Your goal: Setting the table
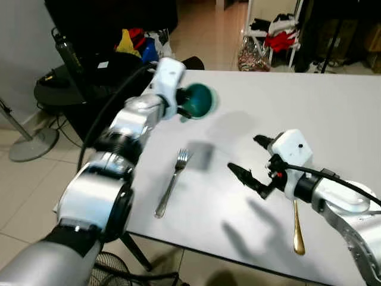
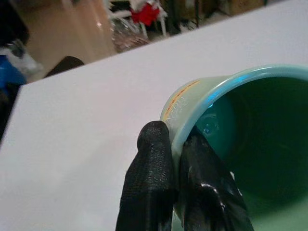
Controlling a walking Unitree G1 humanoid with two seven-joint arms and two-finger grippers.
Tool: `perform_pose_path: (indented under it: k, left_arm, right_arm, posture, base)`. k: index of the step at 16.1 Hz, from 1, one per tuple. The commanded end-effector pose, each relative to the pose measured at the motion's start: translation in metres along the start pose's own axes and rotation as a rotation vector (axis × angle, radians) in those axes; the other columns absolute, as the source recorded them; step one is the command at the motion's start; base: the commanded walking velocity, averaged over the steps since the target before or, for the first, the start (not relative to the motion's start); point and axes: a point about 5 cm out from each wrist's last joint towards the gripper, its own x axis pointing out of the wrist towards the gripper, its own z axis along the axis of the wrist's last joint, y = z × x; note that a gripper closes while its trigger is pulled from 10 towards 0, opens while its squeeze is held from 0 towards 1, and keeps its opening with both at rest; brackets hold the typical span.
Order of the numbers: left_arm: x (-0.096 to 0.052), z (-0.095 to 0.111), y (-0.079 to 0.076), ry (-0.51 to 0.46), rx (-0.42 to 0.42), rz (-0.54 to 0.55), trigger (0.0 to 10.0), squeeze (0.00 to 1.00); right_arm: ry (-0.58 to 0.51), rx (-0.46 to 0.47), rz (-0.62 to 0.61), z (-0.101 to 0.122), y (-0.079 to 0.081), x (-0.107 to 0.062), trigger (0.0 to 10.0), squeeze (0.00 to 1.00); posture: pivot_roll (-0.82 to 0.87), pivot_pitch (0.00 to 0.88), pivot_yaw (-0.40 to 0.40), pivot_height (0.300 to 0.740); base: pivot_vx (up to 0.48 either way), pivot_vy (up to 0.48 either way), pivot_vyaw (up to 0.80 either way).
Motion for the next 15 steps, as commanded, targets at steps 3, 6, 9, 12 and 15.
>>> perform_pose_path:
  k: [3, 6, 9, 12, 15]
  left_arm:
    - [0.004, -0.009, -0.003, 0.158, -0.010, -0.016, 10.0, 0.00]
    - [0.005, -0.013, -0.006, 0.223, -0.002, -0.018, 10.0, 0.00]
    - [0.006, -0.012, -0.008, 0.243, 0.027, -0.017, 10.0, 0.00]
    - [0.005, -0.014, -0.007, 0.294, 0.064, -0.007, 10.0, 0.00]
    - [0.003, -0.019, -0.005, 0.344, 0.086, -0.005, 10.0, 0.00]
  right_arm:
    - [0.028, 0.000, 0.025, 0.003, 0.005, -0.010, 10.0, 0.00]
    - [0.081, 0.016, 0.066, -0.001, 0.015, -0.021, 10.0, 0.00]
    - [0.113, 0.021, 0.078, -0.001, 0.017, -0.029, 10.0, 0.00]
    - [0.140, 0.023, 0.090, 0.000, 0.018, -0.033, 10.0, 0.00]
    - [0.162, 0.028, 0.113, -0.001, 0.019, -0.035, 10.0, 0.00]
  posture:
    - [-0.09, 0.000, 0.208, 0.727]
    - [-0.12, 0.000, 0.230, 0.727]
    - [-0.13, 0.000, 0.234, 0.727]
    - [-0.14, 0.000, 0.235, 0.727]
    - [-0.14, 0.000, 0.232, 0.727]
  base:
    - [0.000, 0.000, 0.00]
    - [0.000, 0.000, 0.00]
    - [0.000, 0.000, 0.00]
    - [0.000, 0.000, 0.00]
    - [0.000, 0.000, 0.00]
